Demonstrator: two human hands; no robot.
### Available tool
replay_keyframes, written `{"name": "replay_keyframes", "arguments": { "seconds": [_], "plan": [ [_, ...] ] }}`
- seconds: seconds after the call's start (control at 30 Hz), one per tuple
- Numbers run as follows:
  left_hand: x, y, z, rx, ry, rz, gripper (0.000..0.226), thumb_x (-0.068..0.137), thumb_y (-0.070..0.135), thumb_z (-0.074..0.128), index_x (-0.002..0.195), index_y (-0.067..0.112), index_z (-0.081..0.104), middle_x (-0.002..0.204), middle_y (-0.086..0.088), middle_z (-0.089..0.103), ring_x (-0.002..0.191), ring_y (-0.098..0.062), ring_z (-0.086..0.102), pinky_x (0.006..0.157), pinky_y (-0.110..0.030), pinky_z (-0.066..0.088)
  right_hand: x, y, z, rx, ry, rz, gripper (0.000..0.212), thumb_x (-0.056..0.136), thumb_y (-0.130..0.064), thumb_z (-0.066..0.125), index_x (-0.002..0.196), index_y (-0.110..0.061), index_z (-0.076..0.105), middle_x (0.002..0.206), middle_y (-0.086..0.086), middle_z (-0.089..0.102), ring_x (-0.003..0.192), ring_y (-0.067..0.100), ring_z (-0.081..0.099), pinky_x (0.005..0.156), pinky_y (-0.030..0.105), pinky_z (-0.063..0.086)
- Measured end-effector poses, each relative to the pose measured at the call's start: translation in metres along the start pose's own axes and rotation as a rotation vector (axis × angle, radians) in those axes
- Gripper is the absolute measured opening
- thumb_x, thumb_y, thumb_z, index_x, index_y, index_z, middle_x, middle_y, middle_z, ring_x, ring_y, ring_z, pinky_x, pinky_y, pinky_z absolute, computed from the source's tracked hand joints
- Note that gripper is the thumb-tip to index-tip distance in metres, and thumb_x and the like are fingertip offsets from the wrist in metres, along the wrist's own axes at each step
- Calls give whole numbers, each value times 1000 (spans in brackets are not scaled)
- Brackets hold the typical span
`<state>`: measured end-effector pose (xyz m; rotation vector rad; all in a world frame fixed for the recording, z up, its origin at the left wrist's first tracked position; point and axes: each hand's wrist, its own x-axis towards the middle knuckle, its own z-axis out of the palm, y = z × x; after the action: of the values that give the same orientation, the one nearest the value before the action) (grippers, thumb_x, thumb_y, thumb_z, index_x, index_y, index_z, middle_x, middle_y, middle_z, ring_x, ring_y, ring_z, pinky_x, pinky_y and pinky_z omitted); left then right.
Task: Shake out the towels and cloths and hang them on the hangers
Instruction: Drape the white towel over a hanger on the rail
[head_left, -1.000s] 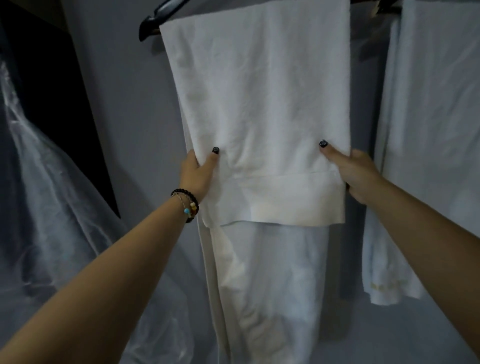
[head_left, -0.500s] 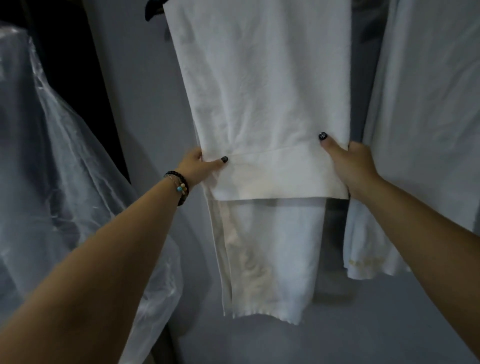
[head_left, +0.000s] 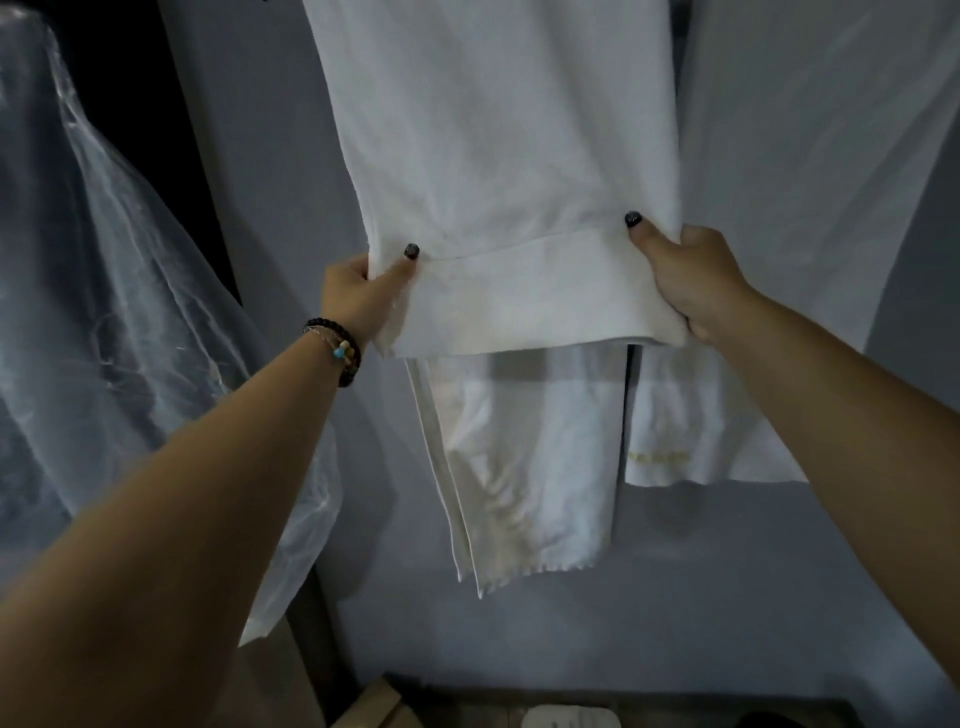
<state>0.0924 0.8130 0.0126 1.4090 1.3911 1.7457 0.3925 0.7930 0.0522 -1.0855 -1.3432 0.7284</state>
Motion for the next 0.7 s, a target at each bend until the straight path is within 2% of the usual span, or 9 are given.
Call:
{"name": "replay_keyframes", "arguments": {
  "seconds": [0.1,0.2,0.23,0.3,0.37,0.47,0.6,0.7],
  "plan": [
    [-11,-13,-4,86,131,91,45,91,49,57,72,9,57,69,-1,55,56,-10,50,54,-23,43,3,10,4,-79,88,-56,34,88,-48,62,95,-16,69,93,-1,69,81,12,65,76,27,54],
    [-16,-35,-15,146,212,81,50,91,54,54,61,14,46,60,4,46,55,-9,41,50,-22,34,2,29,21,-124,145,-83,42,90,-46,60,100,-6,69,87,0,66,74,12,61,64,17,49],
    [-19,-41,-18,133,219,56,51,90,55,55,59,15,48,59,5,47,55,-9,43,50,-21,36,0,37,27,-145,161,-85,40,91,-46,60,99,-8,68,84,-2,65,71,10,60,57,12,46],
    [-23,-50,-23,106,215,14,47,88,53,58,58,17,53,60,7,53,55,-7,48,50,-15,39,-2,55,38,-170,185,-68,38,91,-47,59,96,-11,66,80,-5,63,71,9,58,52,9,42],
    [-27,-57,-27,131,195,-9,43,89,48,61,59,18,55,60,9,54,53,-2,48,45,-8,36,-5,70,48,-184,204,-48,38,91,-48,58,96,-11,66,82,-4,64,73,10,59,55,12,42],
    [-28,-76,-32,163,152,13,34,87,44,66,69,16,61,64,12,59,58,2,53,47,-4,38,-10,87,59,-203,223,-32,41,92,-48,56,99,-9,64,89,-1,65,77,10,60,58,12,41],
    [-26,-105,-34,195,127,22,30,85,43,69,75,15,64,66,12,61,61,4,54,51,-7,43,-21,108,68,-216,239,15,37,93,-47,55,102,-12,63,94,-2,65,78,8,60,59,7,42],
    [-27,-132,-32,193,115,-11,32,83,46,70,77,15,65,70,7,64,66,-4,59,61,-19,51,-28,126,71,-243,251,46,36,94,-47,54,104,-13,63,95,-2,65,83,12,60,62,11,42]
  ]
}}
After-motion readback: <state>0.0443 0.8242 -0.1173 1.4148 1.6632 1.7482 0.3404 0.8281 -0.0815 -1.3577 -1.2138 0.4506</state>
